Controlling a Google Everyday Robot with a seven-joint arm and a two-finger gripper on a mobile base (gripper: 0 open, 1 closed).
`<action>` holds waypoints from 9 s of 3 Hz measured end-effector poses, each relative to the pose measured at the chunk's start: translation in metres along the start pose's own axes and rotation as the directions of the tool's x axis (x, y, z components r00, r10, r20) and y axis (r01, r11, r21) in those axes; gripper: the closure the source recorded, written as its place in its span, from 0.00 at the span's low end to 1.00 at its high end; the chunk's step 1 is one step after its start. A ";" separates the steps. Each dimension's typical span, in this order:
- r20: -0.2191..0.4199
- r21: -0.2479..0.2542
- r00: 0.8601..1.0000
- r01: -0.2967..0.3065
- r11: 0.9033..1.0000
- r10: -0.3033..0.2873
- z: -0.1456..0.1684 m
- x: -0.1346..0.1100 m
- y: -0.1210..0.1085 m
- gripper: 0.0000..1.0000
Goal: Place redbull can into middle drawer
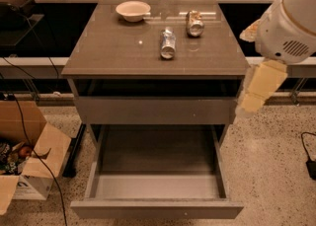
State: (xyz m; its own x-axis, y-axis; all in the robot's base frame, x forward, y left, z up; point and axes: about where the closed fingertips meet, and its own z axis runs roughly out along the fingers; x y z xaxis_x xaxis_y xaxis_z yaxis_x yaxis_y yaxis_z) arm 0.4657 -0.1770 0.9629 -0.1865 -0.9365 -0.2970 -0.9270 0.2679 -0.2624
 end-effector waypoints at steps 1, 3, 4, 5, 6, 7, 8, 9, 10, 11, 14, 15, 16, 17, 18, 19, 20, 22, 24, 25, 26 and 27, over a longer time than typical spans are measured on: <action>0.054 -0.016 0.999 -0.010 1.000 0.011 0.026 -0.022 -0.016 0.00; 0.181 -0.084 0.983 -0.014 0.996 0.029 0.076 -0.060 -0.064 0.00; 0.187 -0.088 0.981 -0.025 0.996 0.041 0.081 -0.060 -0.067 0.00; 0.190 -0.095 0.980 -0.045 0.994 0.062 0.087 -0.059 -0.067 0.00; 0.244 -0.071 0.965 -0.078 0.994 0.093 0.106 -0.071 -0.081 0.00; 0.310 -0.030 0.944 -0.108 0.994 0.112 0.126 -0.085 -0.107 0.00; 0.349 0.001 0.927 -0.148 0.989 0.139 0.145 -0.095 -0.130 0.00; 0.377 0.001 0.910 -0.186 0.982 0.172 0.164 -0.104 -0.147 0.00; 0.379 -0.011 0.903 -0.216 0.976 0.204 0.186 -0.112 -0.163 0.00; 0.388 -0.025 0.892 -0.239 0.971 0.230 0.204 -0.121 -0.177 0.00; 0.450 -0.074 0.847 -0.281 0.957 0.283 0.238 -0.144 -0.215 0.00; 0.466 -0.098 0.827 -0.305 0.947 0.315 0.247 -0.144 -0.227 0.18; 0.478 -0.111 0.814 -0.318 0.942 0.331 0.250 -0.147 -0.233 0.41; 0.478 -0.111 0.813 -0.318 0.941 0.331 0.250 -0.148 -0.233 0.64; 0.488 -0.084 0.829 -0.269 0.960 0.275 0.227 -0.163 -0.222 0.95; 0.516 -0.073 0.833 -0.188 0.979 0.199 0.198 -0.178 -0.197 1.00; 0.569 -0.079 0.812 -0.101 0.992 0.128 0.174 -0.177 -0.163 1.00; 0.599 -0.124 0.796 -0.018 0.992 0.089 0.091 -0.137 -0.034 1.00; 0.464 -0.206 0.848 -0.178 0.962 0.257 0.108 -0.094 0.044 1.00; 0.413 -0.287 0.827 -0.281 0.916 0.383 0.177 -0.055 0.072 1.00; 0.397 -0.331 0.803 -0.325 0.886 0.444 0.226 -0.029 0.080 1.00; 0.383 -0.368 0.777 -0.368 0.854 0.500 0.298 0.008 0.083 1.00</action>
Offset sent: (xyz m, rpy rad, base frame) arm 0.0999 0.0662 -0.0371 0.2450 0.0380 0.0384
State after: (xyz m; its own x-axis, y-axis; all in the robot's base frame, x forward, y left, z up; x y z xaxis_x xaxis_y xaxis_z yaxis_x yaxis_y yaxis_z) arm 0.4848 -0.0944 0.6649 -0.4840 -0.5066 -0.7135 -0.8425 0.4900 0.2236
